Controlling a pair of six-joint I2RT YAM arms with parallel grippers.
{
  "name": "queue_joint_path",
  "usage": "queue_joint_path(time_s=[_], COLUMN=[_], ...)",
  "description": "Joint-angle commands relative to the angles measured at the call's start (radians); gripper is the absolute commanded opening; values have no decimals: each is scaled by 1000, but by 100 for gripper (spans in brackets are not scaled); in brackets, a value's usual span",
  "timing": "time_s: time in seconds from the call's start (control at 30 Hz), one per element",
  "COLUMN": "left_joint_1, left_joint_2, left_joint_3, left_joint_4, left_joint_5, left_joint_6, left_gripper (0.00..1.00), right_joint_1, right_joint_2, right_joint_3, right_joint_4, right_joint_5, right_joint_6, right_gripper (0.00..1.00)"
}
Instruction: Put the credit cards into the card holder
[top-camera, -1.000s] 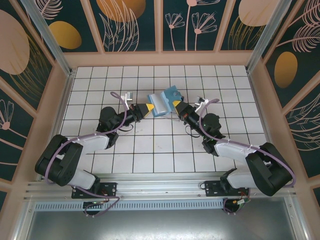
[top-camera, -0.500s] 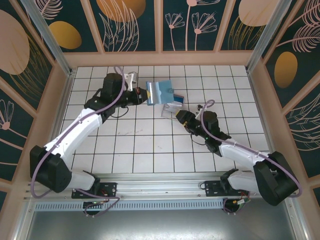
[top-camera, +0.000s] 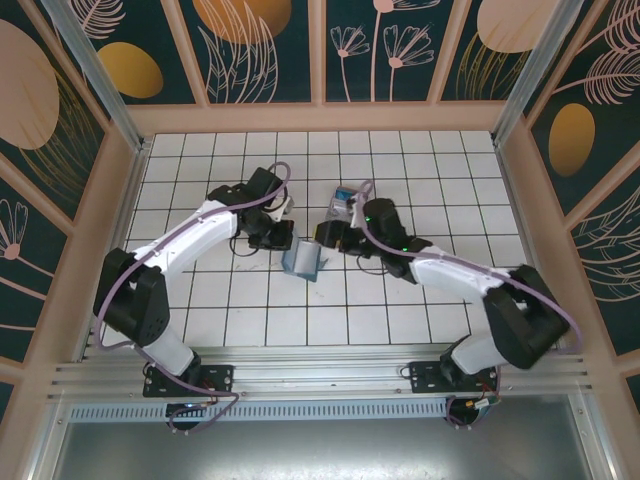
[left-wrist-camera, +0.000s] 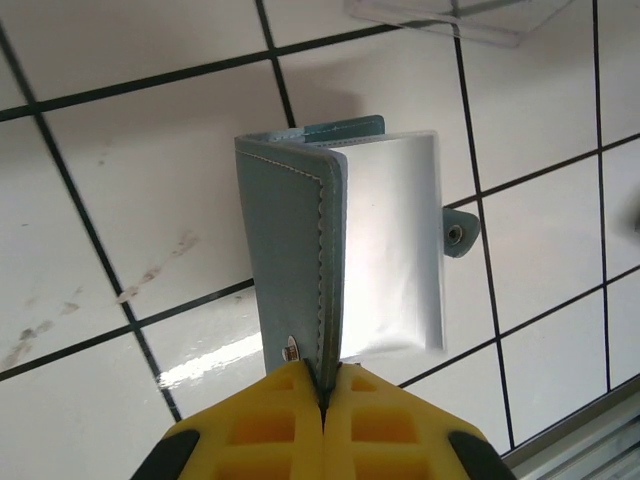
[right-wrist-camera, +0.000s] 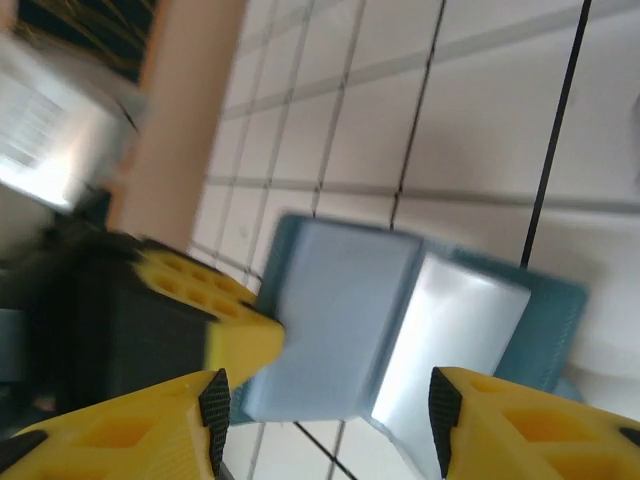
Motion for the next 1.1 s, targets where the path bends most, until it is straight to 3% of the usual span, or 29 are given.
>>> queue_joint_path(time_s=[0.0,0.17,0.4,0.83,1.07], left_joint_1=[-7,-7,-6,-6,-6], left_joint_2=[8,-15,-10,24,27], left_joint_3=[16,-72,-160,-231,-264], left_joint_4=[23,161,292,400,439], left_joint_5=[34,132,188,299,305], left_joint_6=[13,-31,-79,-116,-126], left_gripper=[0,0,0,23,21], right_joint_1=[16,20,18,-16,-32], right_joint_2=[88,150,235,349,344], right_joint_3=[27,50,66,-32,-71], right_joint_4=[37,21,-45,184,205], right_joint_5=[-49,-56,-19,-172,-180], right_joint_6=[6,-10,-67,70,87], right_gripper=[58,56,38,40,40])
